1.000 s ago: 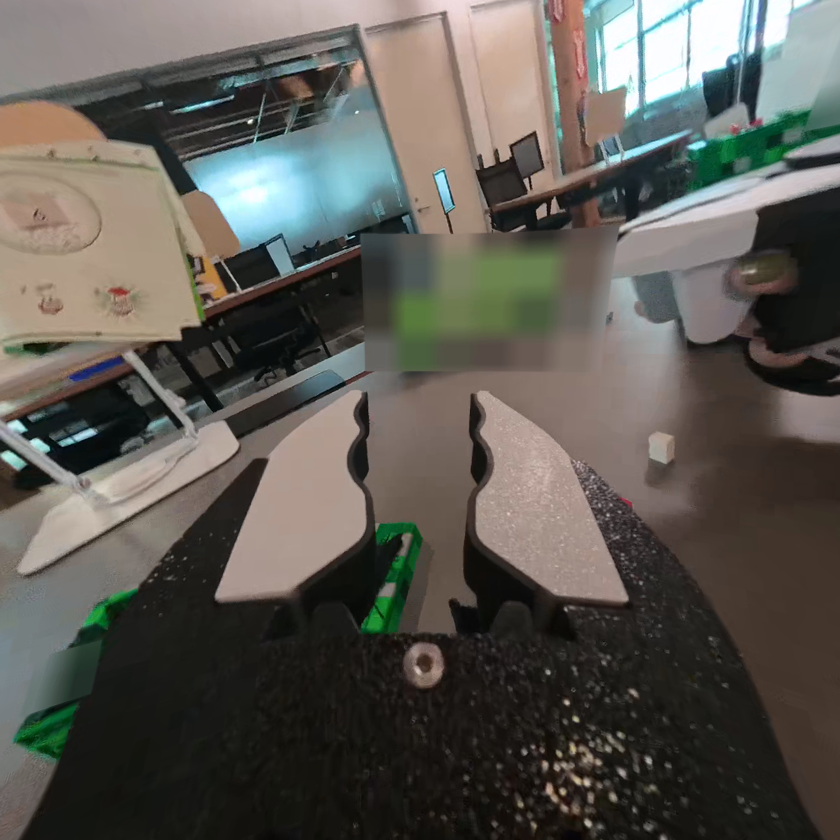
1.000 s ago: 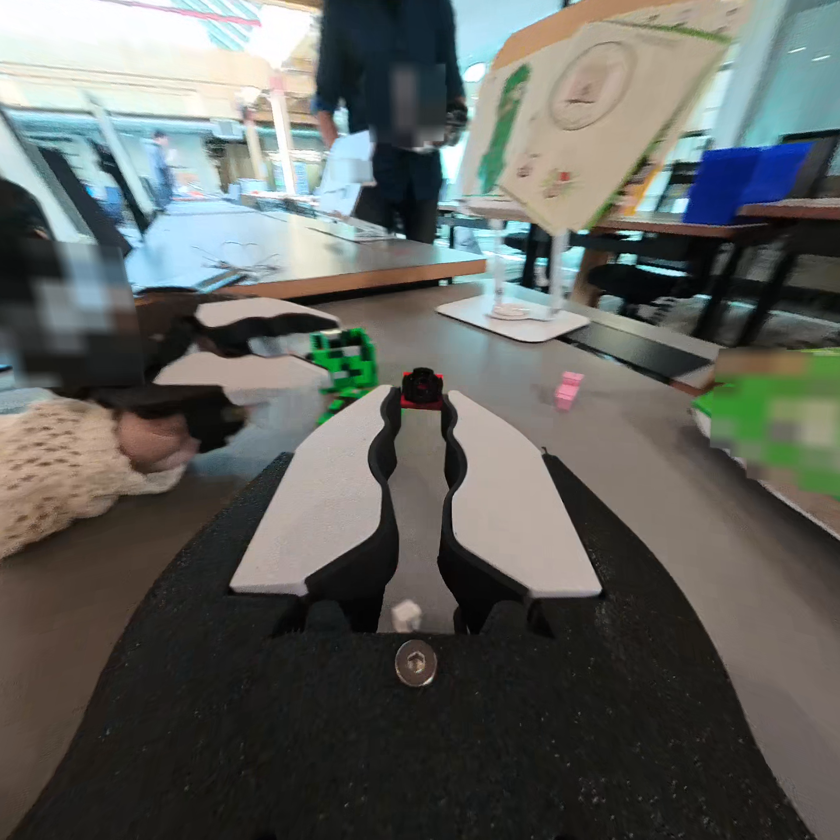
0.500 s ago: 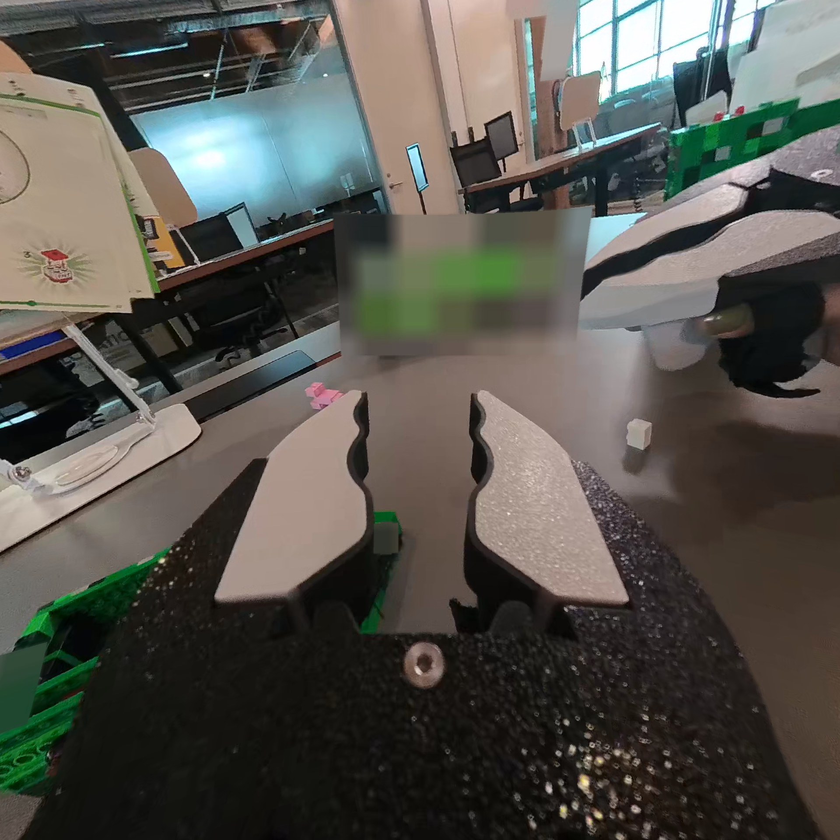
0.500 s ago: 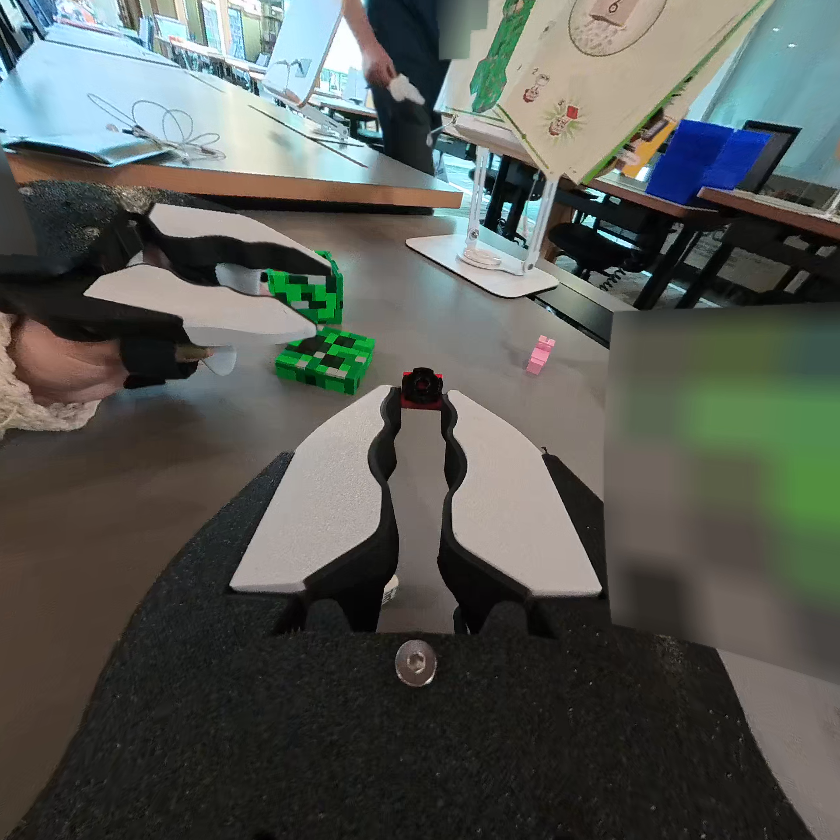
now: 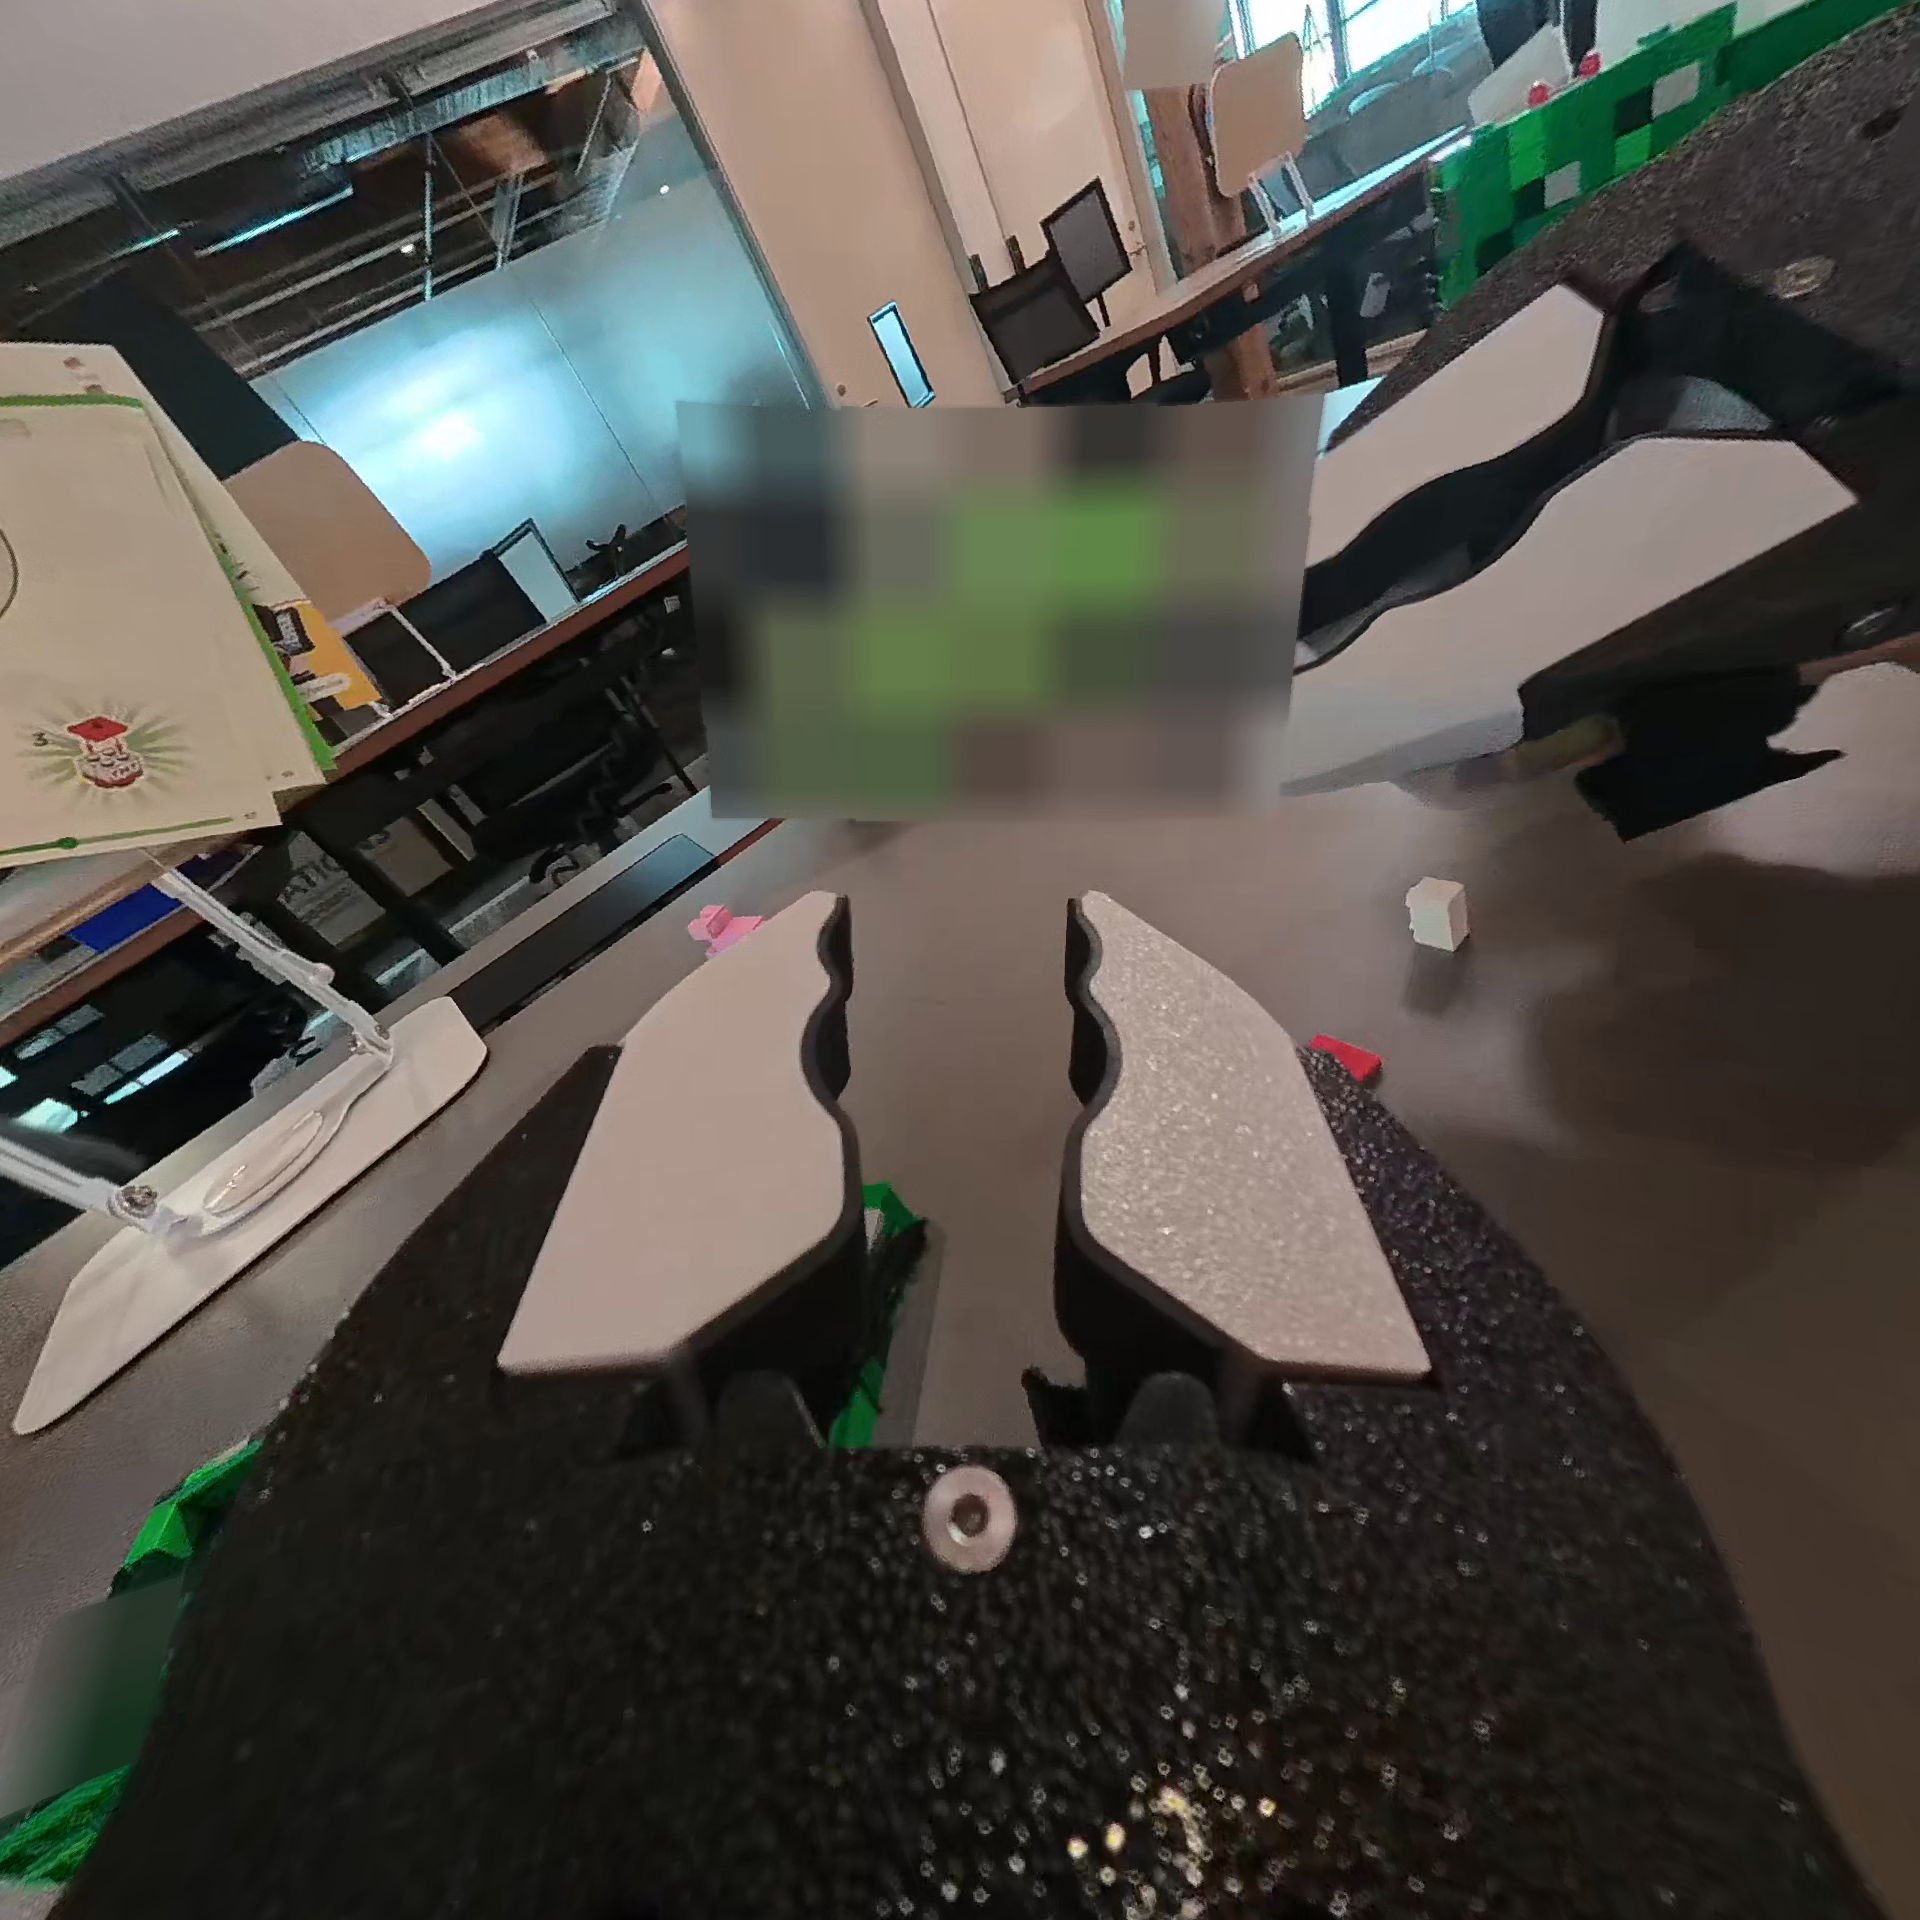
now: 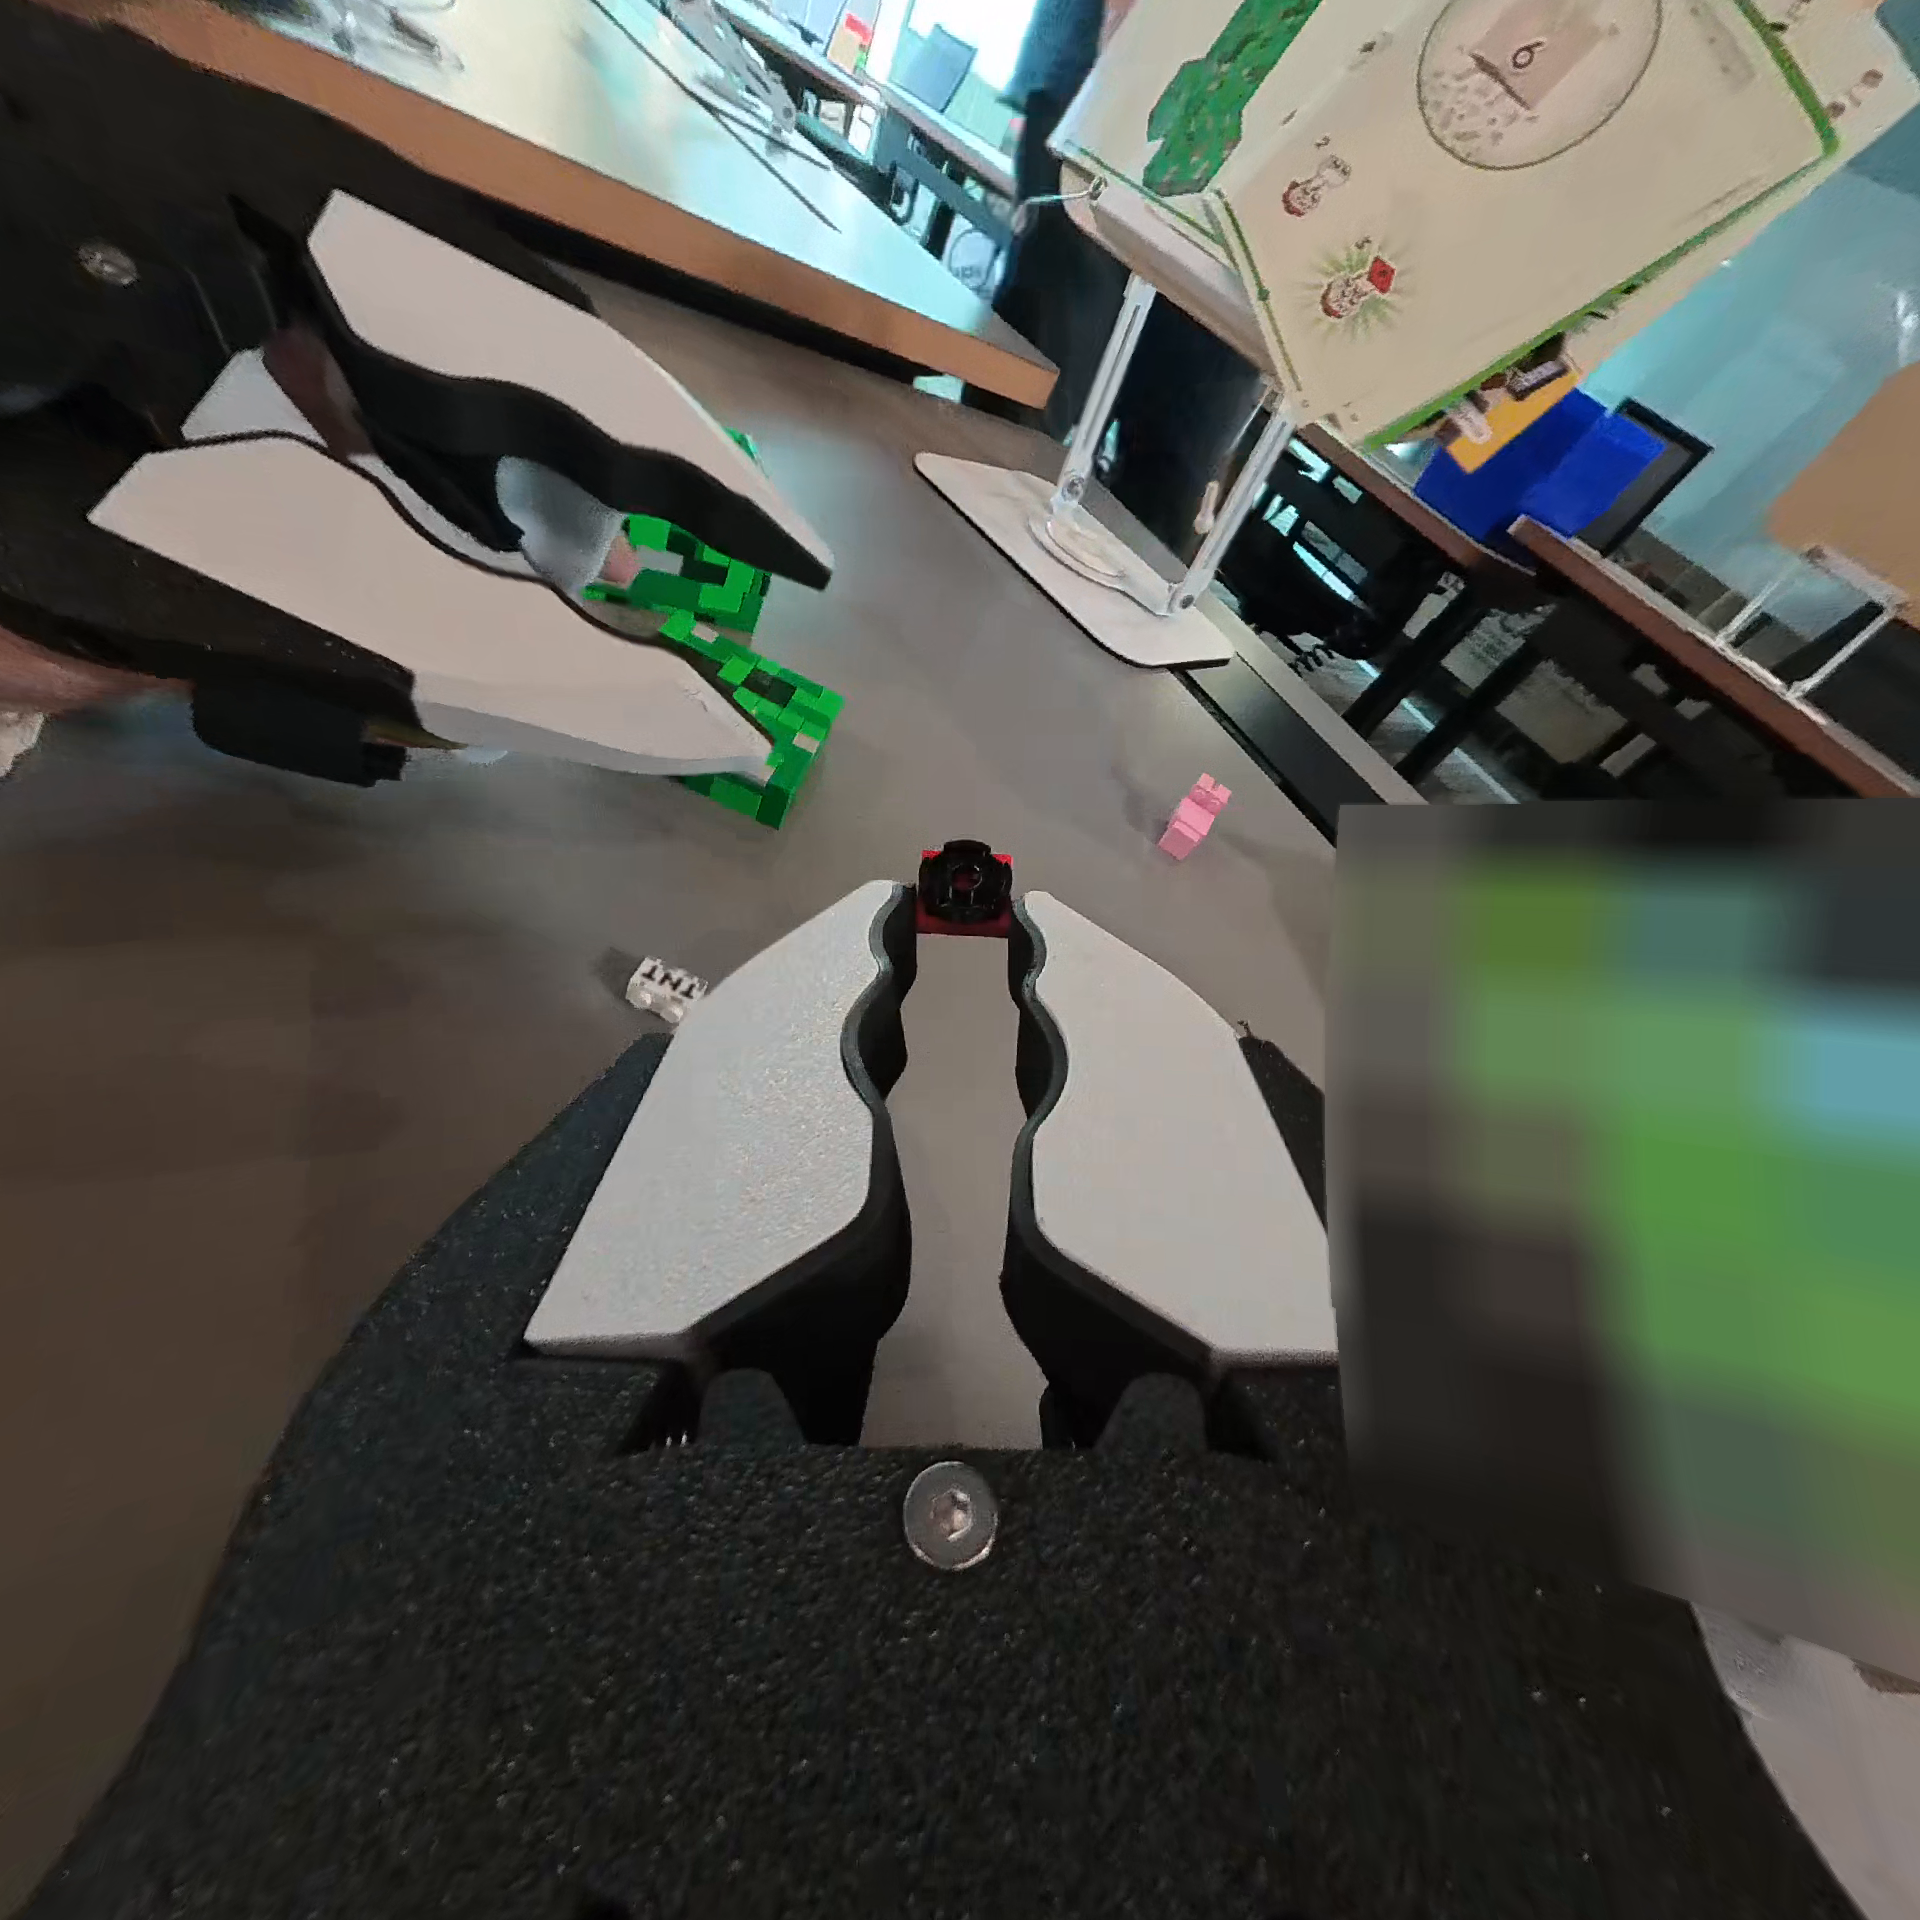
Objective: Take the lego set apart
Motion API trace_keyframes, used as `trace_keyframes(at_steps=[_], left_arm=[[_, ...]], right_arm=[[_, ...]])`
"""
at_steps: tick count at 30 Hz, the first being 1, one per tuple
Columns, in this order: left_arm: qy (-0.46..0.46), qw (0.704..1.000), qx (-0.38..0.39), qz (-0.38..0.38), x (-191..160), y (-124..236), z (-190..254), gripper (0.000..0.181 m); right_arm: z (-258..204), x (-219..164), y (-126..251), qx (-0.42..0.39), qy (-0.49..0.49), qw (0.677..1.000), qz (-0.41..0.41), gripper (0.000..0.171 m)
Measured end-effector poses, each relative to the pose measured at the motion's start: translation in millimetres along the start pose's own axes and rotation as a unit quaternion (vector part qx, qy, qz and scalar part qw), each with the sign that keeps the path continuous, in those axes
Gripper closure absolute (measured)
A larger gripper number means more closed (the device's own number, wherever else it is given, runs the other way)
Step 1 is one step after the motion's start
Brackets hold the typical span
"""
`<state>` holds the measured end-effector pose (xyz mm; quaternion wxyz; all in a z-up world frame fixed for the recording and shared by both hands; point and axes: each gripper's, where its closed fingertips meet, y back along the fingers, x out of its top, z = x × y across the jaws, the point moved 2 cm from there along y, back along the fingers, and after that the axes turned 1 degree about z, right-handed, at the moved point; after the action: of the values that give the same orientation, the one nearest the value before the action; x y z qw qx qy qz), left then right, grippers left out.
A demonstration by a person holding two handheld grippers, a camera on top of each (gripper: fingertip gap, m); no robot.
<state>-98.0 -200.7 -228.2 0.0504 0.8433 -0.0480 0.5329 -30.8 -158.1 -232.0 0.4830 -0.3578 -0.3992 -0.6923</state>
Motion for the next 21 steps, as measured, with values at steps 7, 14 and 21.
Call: trace_keyframes(at_steps=[7, 14, 21], left_arm=[[-0.022, 1.000, -0.005, -0.003, 0.6, -0.8, 5.0, 0.144], [-0.023, 1.000, -0.008, -0.004, 1.0, -1.2, 6.1, 0.145], [-0.025, 1.000, -0.009, -0.004, 1.8, -1.7, 7.1, 0.145]], right_arm=[[-2.3, -1.3, -1.3, 0.002, 0.013, 1.000, -0.006, 0.156], [-1.3, -0.9, -0.8, 0.003, 0.005, 1.000, -0.003, 0.156], [-1.0, -0.9, -0.6, 0.003, 0.003, 1.000, -0.002, 0.155]])
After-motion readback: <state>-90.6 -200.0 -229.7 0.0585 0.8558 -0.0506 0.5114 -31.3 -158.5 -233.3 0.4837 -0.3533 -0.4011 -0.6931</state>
